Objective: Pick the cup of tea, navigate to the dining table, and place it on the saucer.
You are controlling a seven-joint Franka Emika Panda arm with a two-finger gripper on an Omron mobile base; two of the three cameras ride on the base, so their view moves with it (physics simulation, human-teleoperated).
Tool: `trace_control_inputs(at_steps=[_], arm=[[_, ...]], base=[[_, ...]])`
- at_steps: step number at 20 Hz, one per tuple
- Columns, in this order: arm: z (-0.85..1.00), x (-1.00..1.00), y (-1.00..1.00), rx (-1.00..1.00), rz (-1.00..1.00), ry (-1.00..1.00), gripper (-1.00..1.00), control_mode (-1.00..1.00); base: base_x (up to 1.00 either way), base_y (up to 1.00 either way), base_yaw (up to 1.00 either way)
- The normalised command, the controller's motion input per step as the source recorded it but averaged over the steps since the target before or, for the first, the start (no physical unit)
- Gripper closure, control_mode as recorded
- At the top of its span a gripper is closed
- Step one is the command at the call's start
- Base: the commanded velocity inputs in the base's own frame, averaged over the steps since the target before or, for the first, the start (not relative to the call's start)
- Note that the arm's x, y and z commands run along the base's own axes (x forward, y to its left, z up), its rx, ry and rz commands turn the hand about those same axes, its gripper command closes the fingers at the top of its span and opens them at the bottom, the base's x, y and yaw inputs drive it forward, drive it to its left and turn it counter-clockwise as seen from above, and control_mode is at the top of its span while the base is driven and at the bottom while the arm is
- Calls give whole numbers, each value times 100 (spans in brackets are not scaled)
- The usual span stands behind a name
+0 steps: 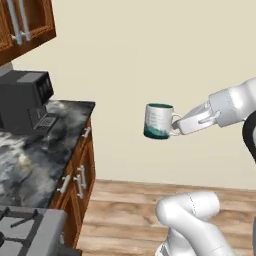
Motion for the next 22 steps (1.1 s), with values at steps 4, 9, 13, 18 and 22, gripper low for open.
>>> trace_control_inputs(at_steps=[4,9,13,18,22], arm=[[0,0,0,0,0,0,100,100],[0,0,0,0,0,0,100,100],[0,0,0,0,0,0,100,100],[0,0,0,0,0,0,100,100],[0,0,0,0,0,0,100,100]], base=[[0,25,-96],[0,25,-96],[0,25,-96],[0,25,-96],[0,26,-97]])
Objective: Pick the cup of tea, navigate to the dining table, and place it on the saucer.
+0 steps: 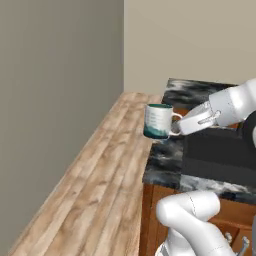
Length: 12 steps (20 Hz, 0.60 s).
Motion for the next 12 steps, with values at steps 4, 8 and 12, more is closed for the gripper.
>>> trace_control_inputs(at_steps=[4,8,12], arm=[[0,0,0,0,0,0,100,100],[0,0,0,0,0,0,100,100],[0,0,0,0,0,0,100,100]], base=[[0,31,-92],[0,29,-93],[0,43,-84]])
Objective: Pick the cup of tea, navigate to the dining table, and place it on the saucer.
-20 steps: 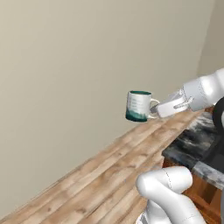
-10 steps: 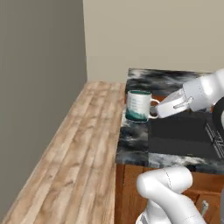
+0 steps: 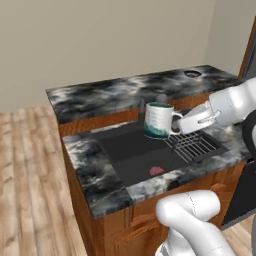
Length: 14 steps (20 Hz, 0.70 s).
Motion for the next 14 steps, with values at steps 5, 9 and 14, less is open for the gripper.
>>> trace_control_inputs(at_steps=[5,9,14], arm=[[0,0,0,0,0,0,100,100],[0,0,0,0,0,0,100,100],[0,0,0,0,0,0,100,100]], base=[[-37,6,-9],[-22,16,0],[-18,81,0]])
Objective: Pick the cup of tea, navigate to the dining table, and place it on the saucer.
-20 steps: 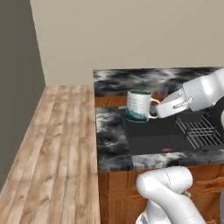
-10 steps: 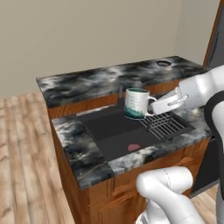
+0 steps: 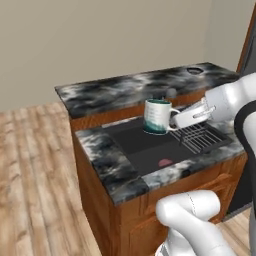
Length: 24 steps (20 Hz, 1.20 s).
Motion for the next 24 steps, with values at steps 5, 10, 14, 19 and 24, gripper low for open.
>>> trace_control_inputs(at_steps=[5,10,14,19,24], arm=[[0,0,0,0,0,0,100,100],[0,0,0,0,0,0,100,100],[0,0,0,0,0,0,100,100],[0,0,0,0,0,0,100,100],[0,0,0,0,0,0,100,100]], base=[[-12,100,-8],[15,100,-11],[100,100,-10],[100,100,-2],[100,100,-5]])
